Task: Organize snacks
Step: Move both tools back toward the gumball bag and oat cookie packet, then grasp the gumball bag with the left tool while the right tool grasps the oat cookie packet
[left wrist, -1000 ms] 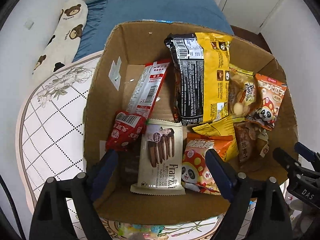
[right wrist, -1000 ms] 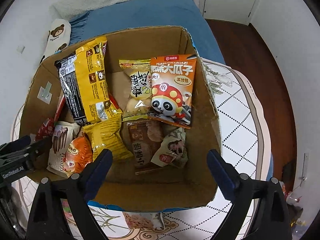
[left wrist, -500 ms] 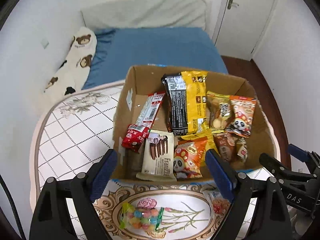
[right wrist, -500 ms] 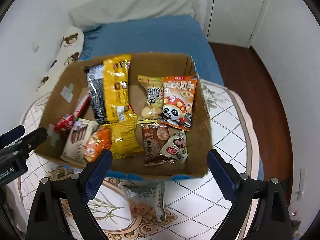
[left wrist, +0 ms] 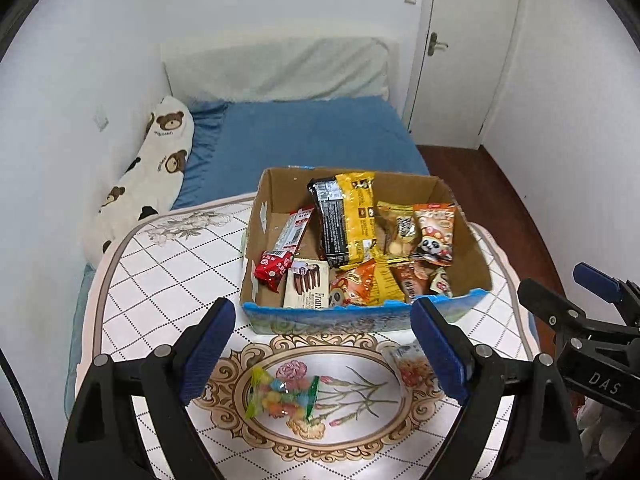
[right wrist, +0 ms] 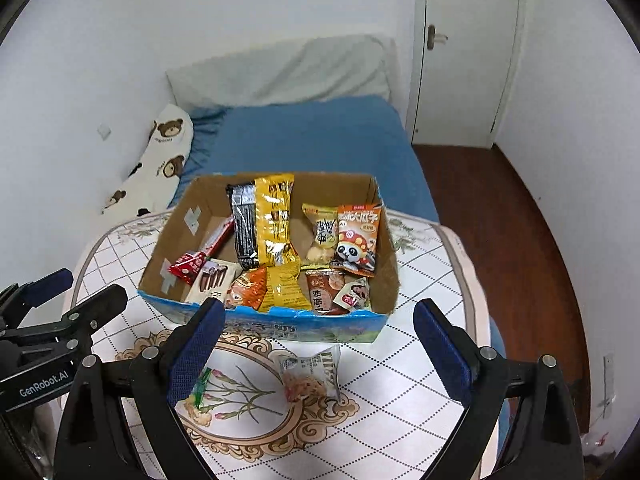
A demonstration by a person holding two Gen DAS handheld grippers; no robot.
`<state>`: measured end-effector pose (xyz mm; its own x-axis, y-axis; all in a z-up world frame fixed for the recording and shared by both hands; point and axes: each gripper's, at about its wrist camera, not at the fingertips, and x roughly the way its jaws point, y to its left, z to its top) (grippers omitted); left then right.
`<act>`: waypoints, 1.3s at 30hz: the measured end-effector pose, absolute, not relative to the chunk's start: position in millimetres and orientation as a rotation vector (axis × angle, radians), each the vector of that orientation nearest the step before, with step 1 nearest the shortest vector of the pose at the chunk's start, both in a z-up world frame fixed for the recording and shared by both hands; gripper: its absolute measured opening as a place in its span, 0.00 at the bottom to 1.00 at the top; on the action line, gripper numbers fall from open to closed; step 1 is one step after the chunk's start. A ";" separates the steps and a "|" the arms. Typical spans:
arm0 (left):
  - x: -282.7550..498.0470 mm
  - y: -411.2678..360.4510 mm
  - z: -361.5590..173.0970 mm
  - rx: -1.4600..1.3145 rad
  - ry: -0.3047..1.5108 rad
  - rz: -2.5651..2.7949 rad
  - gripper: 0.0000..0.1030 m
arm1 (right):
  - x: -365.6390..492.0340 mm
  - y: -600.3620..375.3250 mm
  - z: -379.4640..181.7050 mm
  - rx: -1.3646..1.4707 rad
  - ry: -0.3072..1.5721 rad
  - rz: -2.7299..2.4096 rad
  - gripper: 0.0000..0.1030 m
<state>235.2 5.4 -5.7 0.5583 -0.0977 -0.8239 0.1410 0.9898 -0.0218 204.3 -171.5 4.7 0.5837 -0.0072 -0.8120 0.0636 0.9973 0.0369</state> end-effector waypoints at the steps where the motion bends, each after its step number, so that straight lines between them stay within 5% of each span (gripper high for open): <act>1: 230.1 5.0 -1.3 0.048 0.958 -0.142 0.87 | 198.2 -171.8 9.4 0.067 0.935 -0.043 0.94; 12: 205.4 13.0 5.9 0.027 0.932 -0.104 0.87 | 165.3 -185.5 14.5 0.137 0.919 -0.038 0.98; 25: 234.4 61.8 -168.2 0.058 1.368 0.033 0.87 | 222.3 -193.3 -173.6 0.304 1.307 -0.018 0.98; 32: 258.5 45.1 -240.7 0.142 1.570 -0.071 0.87 | 251.2 -170.5 -227.3 0.226 1.403 -0.004 0.98; 39: 262.0 33.9 -265.8 0.182 1.583 -0.146 0.81 | 252.0 -156.5 -252.9 0.152 1.443 0.018 0.72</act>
<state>262.0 33.9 -265.8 -0.0161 0.0246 -0.9996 0.2066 0.9782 0.0207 252.0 -156.5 -252.9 0.1287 0.1043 -0.9862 0.0797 0.9902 0.1151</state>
